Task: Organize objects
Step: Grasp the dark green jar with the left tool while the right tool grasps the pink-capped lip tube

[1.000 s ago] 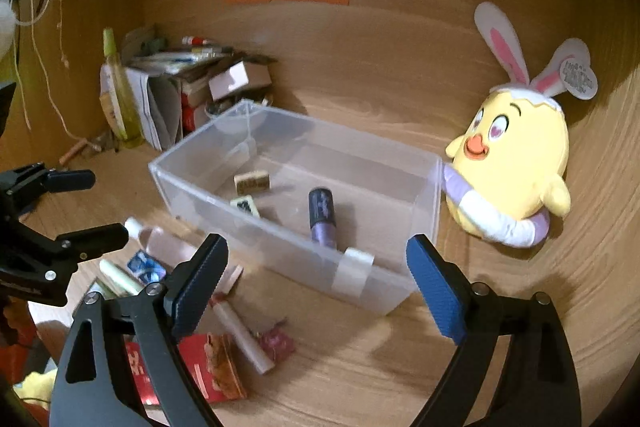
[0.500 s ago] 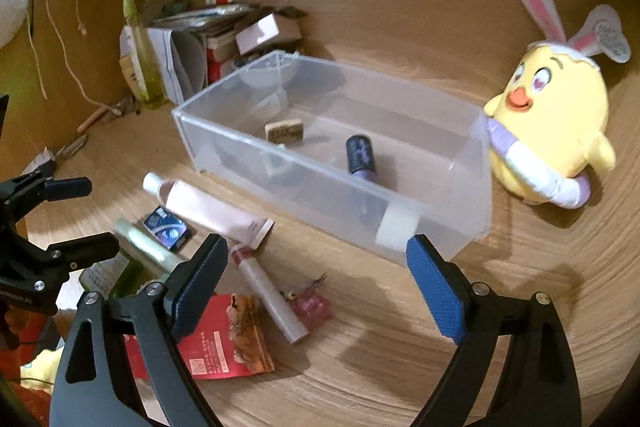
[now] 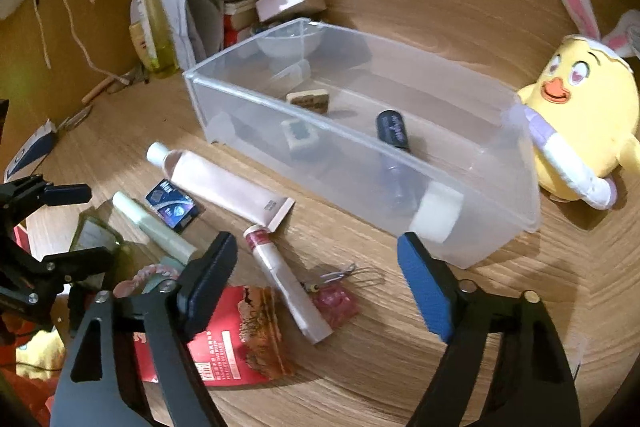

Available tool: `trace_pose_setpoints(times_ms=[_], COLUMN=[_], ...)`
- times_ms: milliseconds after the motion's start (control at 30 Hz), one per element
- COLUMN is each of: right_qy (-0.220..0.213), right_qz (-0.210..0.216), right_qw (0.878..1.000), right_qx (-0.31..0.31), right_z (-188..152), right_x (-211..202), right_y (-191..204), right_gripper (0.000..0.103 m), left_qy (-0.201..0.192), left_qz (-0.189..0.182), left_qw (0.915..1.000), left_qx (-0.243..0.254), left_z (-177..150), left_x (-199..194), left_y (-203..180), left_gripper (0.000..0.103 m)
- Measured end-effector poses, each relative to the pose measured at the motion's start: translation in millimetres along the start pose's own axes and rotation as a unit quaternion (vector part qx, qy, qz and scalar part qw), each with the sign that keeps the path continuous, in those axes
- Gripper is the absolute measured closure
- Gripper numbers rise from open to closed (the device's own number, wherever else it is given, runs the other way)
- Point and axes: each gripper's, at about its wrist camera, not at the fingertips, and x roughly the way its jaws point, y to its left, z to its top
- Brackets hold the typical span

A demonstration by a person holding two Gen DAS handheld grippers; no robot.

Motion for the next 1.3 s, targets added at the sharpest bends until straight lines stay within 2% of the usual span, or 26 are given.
trace_pose_setpoints(times_ms=[67, 133, 233, 367, 433, 533, 600, 767, 833, 900, 1100, 1200, 1300], right_qy=[0.008, 0.015, 0.027, 0.039, 0.043, 0.051, 0.052, 0.053, 0.052, 0.052, 0.046, 0.043, 0.041], right_qz=[0.003, 0.005, 0.007, 0.009, 0.011, 0.014, 0.021, 0.022, 0.023, 0.025, 0.03, 0.027, 0.027], right_qw=[1.0, 1.0, 0.999, 0.998, 0.998, 0.997, 0.997, 0.997, 0.997, 0.997, 0.997, 0.997, 0.998], right_qx=[-0.014, -0.026, -0.04, -0.05, -0.052, -0.055, -0.055, -0.054, -0.052, -0.05, -0.05, -0.05, -0.047], right_z=[-1, -1, -2, -1, 0, 0, 1, 2, 2, 2, 0, -1, -2], right_x=[4, 9, 17, 26, 29, 34, 35, 35, 35, 35, 34, 35, 34], right_y=[5, 8, 13, 15, 16, 18, 18, 17, 17, 16, 16, 18, 17], right_gripper=[0.037, 0.042, 0.05, 0.06, 0.064, 0.07, 0.074, 0.078, 0.078, 0.079, 0.088, 0.089, 0.089], left_qy=[-0.003, -0.001, 0.008, -0.003, -0.009, -0.012, -0.011, -0.007, -0.017, -0.022, 0.008, 0.023, 0.028], left_qz=[-0.001, -0.007, -0.024, -0.014, -0.012, -0.013, -0.016, -0.027, -0.016, -0.004, 0.004, 0.002, -0.009], left_qw=[1.0, 1.0, 0.9997, 0.9999, 0.9999, 0.9998, 0.9998, 0.9994, 0.9996, 0.9997, 0.9999, 0.9997, 0.9995], left_qx=[0.003, 0.004, -0.003, 0.0, 0.001, -0.002, -0.008, -0.021, -0.016, -0.007, 0.006, 0.007, 0.009], left_z=[-2, -3, -4, -5, -4, 0, 4, 12, 13, 12, 0, -7, -10], left_x=[-1, -1, 1, 1, 2, 4, 6, -1, -10, -18, -18, -10, -7], left_y=[-1, -1, 2, 2, 3, 5, 9, 15, 16, 16, 15, 12, 8], left_gripper=[0.008, 0.021, 0.033, 0.041, 0.049, 0.053, 0.061, 0.058, 0.041, 0.037, 0.034, 0.035, 0.046])
